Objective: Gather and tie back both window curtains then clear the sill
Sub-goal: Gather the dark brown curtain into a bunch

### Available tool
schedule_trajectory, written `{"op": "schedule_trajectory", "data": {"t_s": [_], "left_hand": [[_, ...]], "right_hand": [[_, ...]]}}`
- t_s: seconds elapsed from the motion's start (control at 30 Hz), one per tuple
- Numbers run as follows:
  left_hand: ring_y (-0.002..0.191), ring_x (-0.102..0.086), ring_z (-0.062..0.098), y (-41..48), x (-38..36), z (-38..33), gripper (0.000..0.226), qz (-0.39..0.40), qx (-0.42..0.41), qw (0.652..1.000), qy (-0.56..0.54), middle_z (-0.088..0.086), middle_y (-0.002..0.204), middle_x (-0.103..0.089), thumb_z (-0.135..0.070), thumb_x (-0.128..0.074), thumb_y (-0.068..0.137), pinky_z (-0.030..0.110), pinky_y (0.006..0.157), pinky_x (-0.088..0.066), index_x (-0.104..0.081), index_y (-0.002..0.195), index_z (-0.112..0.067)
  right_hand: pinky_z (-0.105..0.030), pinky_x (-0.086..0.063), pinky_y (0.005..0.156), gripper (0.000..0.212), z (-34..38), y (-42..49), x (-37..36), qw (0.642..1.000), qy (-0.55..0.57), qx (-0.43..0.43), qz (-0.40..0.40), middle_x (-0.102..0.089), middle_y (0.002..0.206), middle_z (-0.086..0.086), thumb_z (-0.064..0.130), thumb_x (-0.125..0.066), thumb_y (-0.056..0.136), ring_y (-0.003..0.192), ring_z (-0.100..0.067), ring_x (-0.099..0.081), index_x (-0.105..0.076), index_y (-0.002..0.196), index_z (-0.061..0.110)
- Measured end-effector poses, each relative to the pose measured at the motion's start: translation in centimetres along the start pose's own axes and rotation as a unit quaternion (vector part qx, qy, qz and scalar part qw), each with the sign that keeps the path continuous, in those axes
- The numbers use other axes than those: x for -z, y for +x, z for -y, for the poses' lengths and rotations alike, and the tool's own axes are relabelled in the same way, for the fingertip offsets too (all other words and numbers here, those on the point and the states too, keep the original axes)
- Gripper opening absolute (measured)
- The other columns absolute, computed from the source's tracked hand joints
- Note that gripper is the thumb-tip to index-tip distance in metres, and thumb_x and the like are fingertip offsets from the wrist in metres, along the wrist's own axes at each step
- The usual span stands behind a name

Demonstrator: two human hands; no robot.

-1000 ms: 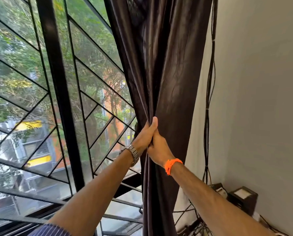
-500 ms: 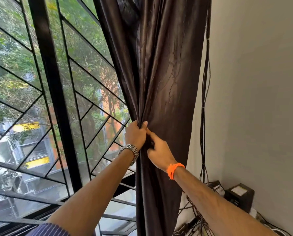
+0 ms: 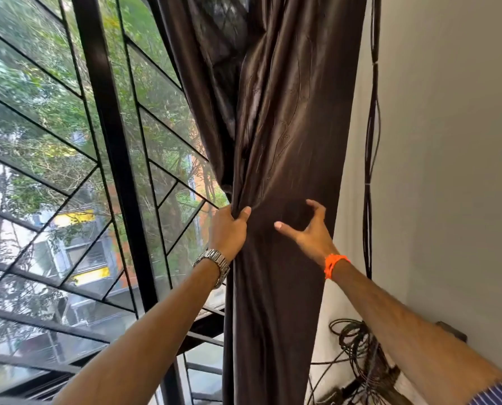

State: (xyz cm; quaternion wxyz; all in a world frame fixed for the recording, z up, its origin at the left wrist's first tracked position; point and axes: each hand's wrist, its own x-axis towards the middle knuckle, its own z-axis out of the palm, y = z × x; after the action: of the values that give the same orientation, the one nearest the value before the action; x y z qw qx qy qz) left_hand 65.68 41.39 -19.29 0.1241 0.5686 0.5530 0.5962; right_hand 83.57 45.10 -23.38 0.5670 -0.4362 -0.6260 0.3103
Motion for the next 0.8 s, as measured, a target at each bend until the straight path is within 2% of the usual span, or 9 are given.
{"op": "schedule_trajectory", "data": {"t_s": [0.2,0.27,0.33,0.4,0.47,0.53,0.57,0.63,0.8], "left_hand": [[0.092,-0.068,0.022,0.3,3.3,-0.3,0.024,-0.009,-0.004,1.000,0.009,0.004,0.100,-0.072,-0.026,-0.064,0.090,0.043,0.083,-0.056,-0.071,0.108,-0.013],[0.092,-0.069,0.018,0.2,4.4,-0.5,0.024,0.001,-0.003,1.000,-0.004,0.001,0.100,-0.073,-0.025,-0.064,0.091,0.042,0.084,-0.056,-0.070,0.110,-0.014],[0.093,-0.068,0.017,0.0,5.4,-0.8,0.024,0.005,-0.007,1.000,-0.010,0.001,0.102,-0.073,-0.024,-0.063,0.091,0.040,0.086,-0.056,-0.069,0.112,-0.013],[0.094,-0.068,0.018,-0.1,6.2,-1.1,0.024,-0.001,-0.012,1.000,-0.003,0.002,0.103,-0.072,-0.023,-0.063,0.092,0.037,0.086,-0.055,-0.069,0.112,-0.012],[0.094,-0.068,0.017,-0.1,6.8,-1.3,0.023,-0.003,-0.013,1.000,-0.001,0.001,0.103,-0.072,-0.023,-0.063,0.092,0.036,0.085,-0.055,-0.069,0.111,-0.011],[0.093,-0.068,0.017,-0.1,7.1,-1.4,0.023,-0.003,-0.007,1.000,-0.003,0.001,0.102,-0.073,-0.024,-0.062,0.092,0.038,0.086,-0.056,-0.069,0.111,-0.012],[0.093,-0.068,0.018,-0.1,7.3,-1.5,0.023,-0.005,-0.004,1.000,-0.001,0.002,0.103,-0.073,-0.024,-0.062,0.092,0.038,0.086,-0.056,-0.069,0.111,-0.012],[0.094,-0.068,0.018,-0.3,7.4,-1.7,0.023,-0.008,-0.004,1.000,0.002,0.002,0.103,-0.072,-0.022,-0.062,0.092,0.035,0.085,-0.055,-0.069,0.112,-0.012],[0.089,-0.067,0.017,-0.5,7.1,-1.9,0.021,-0.033,-0.006,0.999,0.018,0.000,0.097,-0.071,-0.022,-0.062,0.093,0.030,0.080,-0.053,-0.069,0.108,-0.009]], "right_hand": [[-0.030,-0.027,0.117,0.127,-0.1,3.2,-0.7,0.994,0.096,-0.033,-0.039,-0.029,0.151,-0.003,0.032,-0.091,0.063,0.129,-0.008,-0.034,-0.002,0.152,0.014],[-0.027,-0.025,0.115,0.129,-0.1,3.9,-1.3,0.990,0.125,-0.055,-0.030,-0.023,0.155,-0.005,0.037,-0.089,0.064,0.132,-0.009,-0.033,0.001,0.154,0.015],[-0.039,-0.029,0.117,0.137,0.0,4.4,-1.9,0.986,0.151,-0.076,0.007,-0.021,0.160,-0.007,0.053,-0.088,0.054,0.141,-0.017,-0.033,0.001,0.154,0.023],[-0.049,-0.046,0.101,0.143,0.3,4.5,-2.6,0.979,0.174,-0.092,0.052,-0.033,0.155,-0.006,0.067,-0.087,0.041,0.130,-0.021,-0.048,-0.004,0.153,0.033],[-0.035,-0.051,0.068,0.145,0.8,4.5,-3.3,0.969,0.212,-0.099,0.083,-0.050,0.139,-0.009,0.069,-0.087,0.034,0.095,-0.021,-0.061,-0.010,0.152,0.033],[-0.039,-0.054,0.064,0.134,1.5,4.4,-4.1,0.962,0.236,-0.093,0.102,-0.057,0.126,-0.018,0.061,-0.088,0.044,0.084,-0.030,-0.065,-0.016,0.152,0.025],[-0.046,-0.057,0.081,0.125,1.9,4.4,-4.4,0.959,0.250,-0.082,0.107,-0.059,0.129,-0.019,0.054,-0.088,0.051,0.100,-0.035,-0.067,-0.022,0.152,0.020],[-0.040,-0.052,0.100,0.104,2.5,4.3,-4.8,0.949,0.286,-0.054,0.121,-0.065,0.128,-0.011,0.042,-0.091,0.058,0.117,-0.029,-0.063,-0.043,0.143,0.008],[-0.043,-0.055,0.095,0.059,3.2,4.3,-4.6,0.954,0.280,-0.043,0.097,-0.074,0.111,-0.009,0.022,-0.087,0.066,0.102,-0.026,-0.071,-0.067,0.118,0.003]]}}
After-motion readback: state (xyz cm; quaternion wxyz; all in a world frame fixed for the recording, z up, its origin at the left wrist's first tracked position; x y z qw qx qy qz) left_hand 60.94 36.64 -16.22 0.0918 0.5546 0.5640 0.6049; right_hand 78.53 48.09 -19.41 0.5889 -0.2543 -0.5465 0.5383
